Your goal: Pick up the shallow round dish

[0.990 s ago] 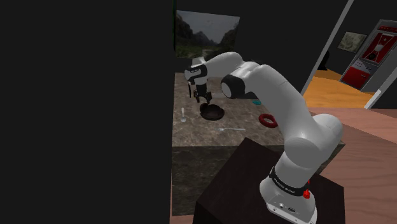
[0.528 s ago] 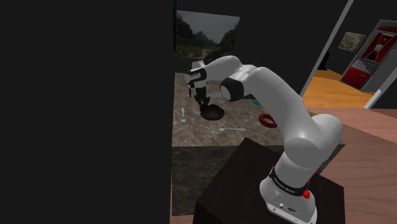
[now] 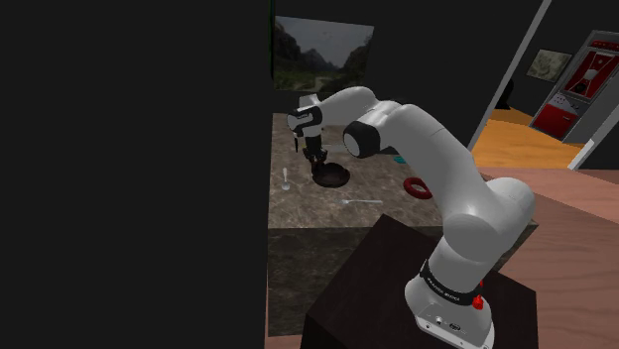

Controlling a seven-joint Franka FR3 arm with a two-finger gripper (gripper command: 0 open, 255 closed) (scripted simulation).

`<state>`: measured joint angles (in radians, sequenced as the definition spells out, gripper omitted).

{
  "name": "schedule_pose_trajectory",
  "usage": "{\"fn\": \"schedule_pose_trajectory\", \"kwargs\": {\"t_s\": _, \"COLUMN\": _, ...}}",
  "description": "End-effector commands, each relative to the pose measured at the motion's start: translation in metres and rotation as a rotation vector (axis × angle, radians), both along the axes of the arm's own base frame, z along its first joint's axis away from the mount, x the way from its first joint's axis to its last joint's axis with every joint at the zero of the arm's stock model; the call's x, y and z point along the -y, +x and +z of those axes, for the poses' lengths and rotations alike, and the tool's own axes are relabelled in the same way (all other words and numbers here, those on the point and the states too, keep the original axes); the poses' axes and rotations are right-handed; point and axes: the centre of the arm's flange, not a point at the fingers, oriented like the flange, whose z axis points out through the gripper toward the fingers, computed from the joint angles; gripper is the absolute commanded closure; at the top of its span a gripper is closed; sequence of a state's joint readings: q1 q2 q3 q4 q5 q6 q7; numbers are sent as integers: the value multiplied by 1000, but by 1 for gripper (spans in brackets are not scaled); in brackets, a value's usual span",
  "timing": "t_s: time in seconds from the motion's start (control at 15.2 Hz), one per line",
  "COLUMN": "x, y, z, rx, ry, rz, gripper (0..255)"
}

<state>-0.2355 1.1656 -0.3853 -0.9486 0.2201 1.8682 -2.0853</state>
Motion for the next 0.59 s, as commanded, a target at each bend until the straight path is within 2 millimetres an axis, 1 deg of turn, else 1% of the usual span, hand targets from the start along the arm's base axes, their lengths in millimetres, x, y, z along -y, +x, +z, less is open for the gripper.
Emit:
{"fn": "schedule_pose_trajectory", "kwargs": {"t_s": 0.0, "x": 0, "y": 0, "z": 5, "rx": 0, "ry": 0, "rz": 0, "gripper": 255}}
{"fn": "schedule_pose_trajectory", "kwargs": {"t_s": 0.53, "x": 0, "y": 0, "z": 47, "rx": 0, "ry": 0, "rz": 0, "gripper": 255}}
